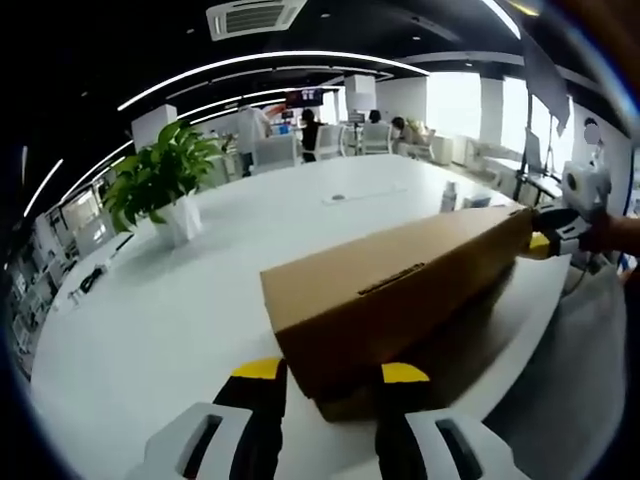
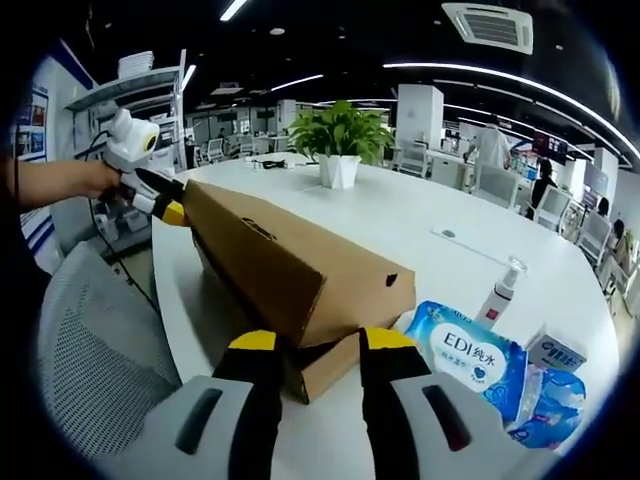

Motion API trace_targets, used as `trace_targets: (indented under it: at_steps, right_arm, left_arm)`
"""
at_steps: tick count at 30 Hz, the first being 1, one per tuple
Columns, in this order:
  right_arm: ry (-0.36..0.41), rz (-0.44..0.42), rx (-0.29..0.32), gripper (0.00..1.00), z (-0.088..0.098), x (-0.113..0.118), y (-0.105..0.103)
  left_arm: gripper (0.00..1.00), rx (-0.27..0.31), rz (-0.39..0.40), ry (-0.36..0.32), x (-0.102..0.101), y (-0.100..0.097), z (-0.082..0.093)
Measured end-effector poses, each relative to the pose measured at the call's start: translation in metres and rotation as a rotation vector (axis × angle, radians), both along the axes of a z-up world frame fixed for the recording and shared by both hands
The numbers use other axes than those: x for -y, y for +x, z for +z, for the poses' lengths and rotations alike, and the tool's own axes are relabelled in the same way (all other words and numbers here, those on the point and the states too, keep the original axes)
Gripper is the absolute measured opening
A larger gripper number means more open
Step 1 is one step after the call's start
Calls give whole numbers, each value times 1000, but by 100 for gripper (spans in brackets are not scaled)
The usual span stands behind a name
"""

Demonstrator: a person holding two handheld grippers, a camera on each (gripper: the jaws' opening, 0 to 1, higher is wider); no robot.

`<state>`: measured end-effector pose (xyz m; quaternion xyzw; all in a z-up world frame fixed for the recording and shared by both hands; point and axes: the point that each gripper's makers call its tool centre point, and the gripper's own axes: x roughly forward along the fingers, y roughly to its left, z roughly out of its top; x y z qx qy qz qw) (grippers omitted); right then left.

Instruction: Operate the shoe box by opening the lid, removing the specified soft item, and placing it in the target area until the item is outside and the box remains undamaged.

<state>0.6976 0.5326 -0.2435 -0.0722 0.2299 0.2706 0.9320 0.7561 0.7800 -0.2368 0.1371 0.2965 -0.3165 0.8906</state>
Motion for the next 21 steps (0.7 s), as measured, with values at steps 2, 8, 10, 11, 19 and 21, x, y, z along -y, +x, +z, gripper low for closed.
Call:
trace_targets:
  at_steps: [2,8,10,11,19,21]
  right_arm:
    - [6,8,-8,28,0,-1,-2]
    - [2,34,-20,29,-4,-4,-6]
    - [-2,40,-21,30,-6,-5,-7]
    - [-6,44,-20,30,-6,-5,-7]
    - [-35,94,-21,32,-14,-8,-10]
    - [-42,100,-20,32,-15,-8,-10]
  left_arm:
    - [36,-5,-6,-3,-1,0,-3]
    - [39,-22,-34,-5,-3,-3,-12]
    - [39,-28,-40,-5,-2,-4,-13]
    - [40,-30,-43,-7,-3,-4,-14]
    - [45,-58,-90,-2,-5,-7,-27]
    - [45,-62,-97,1,-6,-7,-29]
